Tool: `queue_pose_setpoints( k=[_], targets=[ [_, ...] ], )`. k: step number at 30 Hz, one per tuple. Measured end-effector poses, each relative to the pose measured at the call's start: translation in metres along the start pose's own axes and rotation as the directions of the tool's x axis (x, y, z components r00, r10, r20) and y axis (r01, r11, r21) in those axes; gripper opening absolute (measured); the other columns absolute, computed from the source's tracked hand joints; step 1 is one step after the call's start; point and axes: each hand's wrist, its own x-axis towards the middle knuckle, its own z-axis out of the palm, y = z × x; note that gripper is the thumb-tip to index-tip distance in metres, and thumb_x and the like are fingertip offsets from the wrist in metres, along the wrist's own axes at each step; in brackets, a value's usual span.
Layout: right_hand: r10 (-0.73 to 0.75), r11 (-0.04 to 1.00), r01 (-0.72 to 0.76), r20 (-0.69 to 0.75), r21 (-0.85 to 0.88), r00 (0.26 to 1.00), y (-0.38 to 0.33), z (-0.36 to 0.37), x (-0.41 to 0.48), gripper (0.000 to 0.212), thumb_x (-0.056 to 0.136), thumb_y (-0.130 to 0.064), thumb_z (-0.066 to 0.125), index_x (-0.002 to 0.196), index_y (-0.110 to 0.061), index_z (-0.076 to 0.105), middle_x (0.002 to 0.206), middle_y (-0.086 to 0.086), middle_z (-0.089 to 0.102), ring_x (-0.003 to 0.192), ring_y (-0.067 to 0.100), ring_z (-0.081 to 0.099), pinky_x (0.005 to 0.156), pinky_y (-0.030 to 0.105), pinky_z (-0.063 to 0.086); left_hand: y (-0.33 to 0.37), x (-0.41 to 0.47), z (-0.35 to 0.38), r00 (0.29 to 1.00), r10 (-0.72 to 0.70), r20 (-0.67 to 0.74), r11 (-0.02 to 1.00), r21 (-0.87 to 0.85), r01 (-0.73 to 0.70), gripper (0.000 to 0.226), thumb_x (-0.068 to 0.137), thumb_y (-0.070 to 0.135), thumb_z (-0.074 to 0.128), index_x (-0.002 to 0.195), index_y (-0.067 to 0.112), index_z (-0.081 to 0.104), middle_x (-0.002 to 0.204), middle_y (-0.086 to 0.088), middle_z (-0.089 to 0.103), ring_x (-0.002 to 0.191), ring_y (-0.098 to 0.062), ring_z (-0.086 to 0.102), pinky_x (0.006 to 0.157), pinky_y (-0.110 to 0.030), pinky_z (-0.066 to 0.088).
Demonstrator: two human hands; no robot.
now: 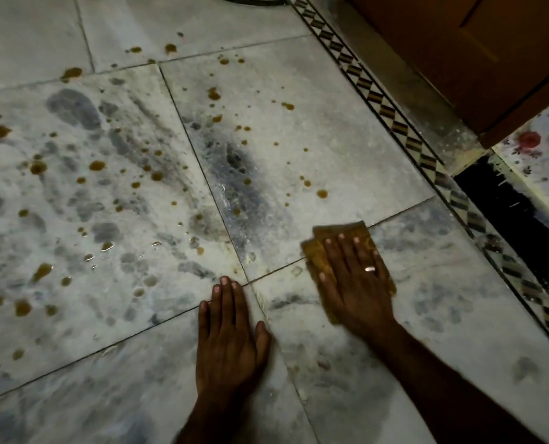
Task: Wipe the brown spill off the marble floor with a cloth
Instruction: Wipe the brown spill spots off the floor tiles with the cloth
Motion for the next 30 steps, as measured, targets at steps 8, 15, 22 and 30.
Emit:
queue_pose_setpoints(
  k=[8,15,22,30],
  targets=[
    [-0.224,0.971,0.225,-0.018,0.086,0.974,-0.080,0.003,0.038,0.062,0.103,-0.049,0.036,0.159,-0.022,0.030,0.165,0.007,0.031,0.154,0.030,0.023,0.124,0.053,0.017,-0.001,-0.001,0.003,1.000,-0.001,-0.021,1.000,0.001,0.001,0.075,0.092,0.039,0.034,0.154,-0.002,0.028,0.164,-0.021,0.023,0.152,-0.034,0.024,0.121,-0.054,0.021],
    [-0.088,0.996,0.089,-0.117,-0.001,0.989,0.014,0.002,-0.014,0.058,0.104,-0.037,0.044,0.156,-0.013,0.035,0.162,0.013,0.034,0.152,0.036,0.028,0.115,0.060,0.033,0.001,0.003,0.007,0.992,-0.031,-0.125,0.999,0.020,0.034,0.077,0.083,0.040,0.041,0.147,-0.004,0.042,0.156,-0.023,0.038,0.143,-0.037,0.041,0.114,-0.056,0.033],
    [0.217,0.974,-0.217,0.000,0.060,0.976,0.000,0.014,0.118,0.065,0.103,-0.050,0.024,0.160,-0.020,0.025,0.162,0.009,0.037,0.150,0.031,0.032,0.121,0.055,0.023,0.004,0.005,0.011,0.985,-0.062,-0.163,0.997,0.034,0.068,0.078,0.077,0.042,0.044,0.141,-0.003,0.052,0.151,-0.022,0.047,0.139,-0.033,0.041,0.109,-0.054,0.035],
    [-0.267,0.956,0.268,-0.030,0.120,0.963,-0.096,0.012,0.083,0.059,0.106,-0.047,0.028,0.160,-0.021,0.027,0.165,0.007,0.030,0.155,0.031,0.020,0.122,0.055,0.020,-0.002,0.003,0.012,0.987,-0.004,-0.164,0.999,0.044,0.011,0.075,0.083,0.040,0.043,0.145,-0.004,0.045,0.154,-0.023,0.041,0.141,-0.039,0.044,0.111,-0.056,0.037]
  ],
)
